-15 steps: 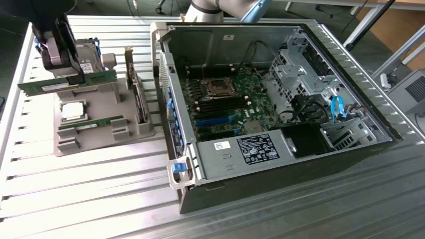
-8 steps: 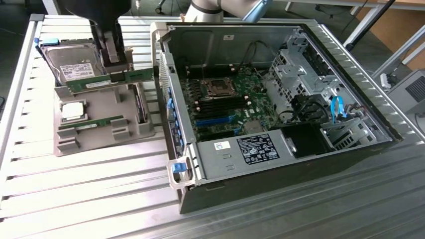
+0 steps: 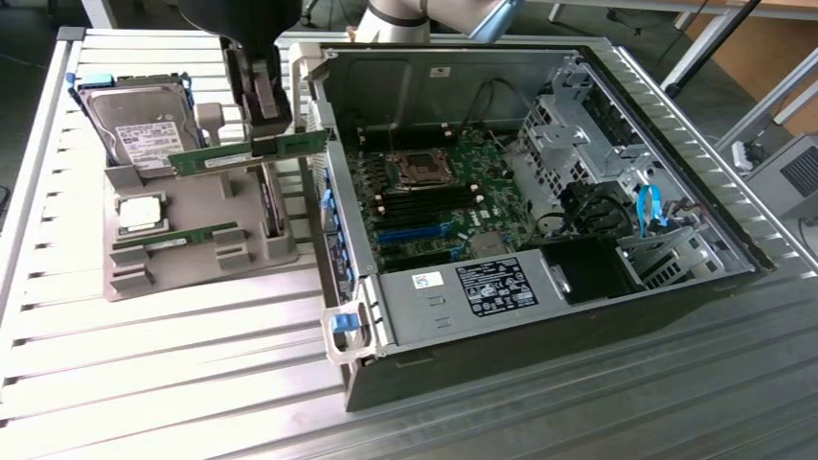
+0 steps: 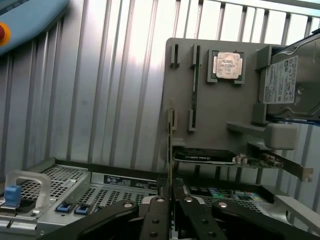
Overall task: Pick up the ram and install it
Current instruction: 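Pick up the ram and move it above insertion slot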
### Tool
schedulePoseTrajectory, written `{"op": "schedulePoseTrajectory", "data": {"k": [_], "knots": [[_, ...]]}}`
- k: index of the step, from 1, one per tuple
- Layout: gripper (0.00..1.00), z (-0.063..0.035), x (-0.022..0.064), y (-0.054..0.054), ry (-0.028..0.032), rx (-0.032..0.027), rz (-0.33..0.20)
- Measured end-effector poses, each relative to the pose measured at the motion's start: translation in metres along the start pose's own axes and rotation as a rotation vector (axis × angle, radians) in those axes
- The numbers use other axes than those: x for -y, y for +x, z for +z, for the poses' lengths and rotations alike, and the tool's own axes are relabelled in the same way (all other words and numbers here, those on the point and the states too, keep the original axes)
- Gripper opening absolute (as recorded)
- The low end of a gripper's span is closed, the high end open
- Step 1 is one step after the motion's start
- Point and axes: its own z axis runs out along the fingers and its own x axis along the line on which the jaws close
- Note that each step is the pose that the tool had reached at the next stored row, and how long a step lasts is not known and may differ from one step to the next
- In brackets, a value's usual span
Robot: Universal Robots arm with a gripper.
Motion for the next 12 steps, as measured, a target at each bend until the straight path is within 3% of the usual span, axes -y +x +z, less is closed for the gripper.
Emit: {"op": "schedulePoseTrajectory", "data": {"k": [5, 12], "knots": [[0.12, 0.0001, 0.0167, 0.002, -0.0007, -0.0049, 0.000], [0.12, 0.0002, 0.0293, 0.004, -0.0013, -0.0094, 0.003]]}}
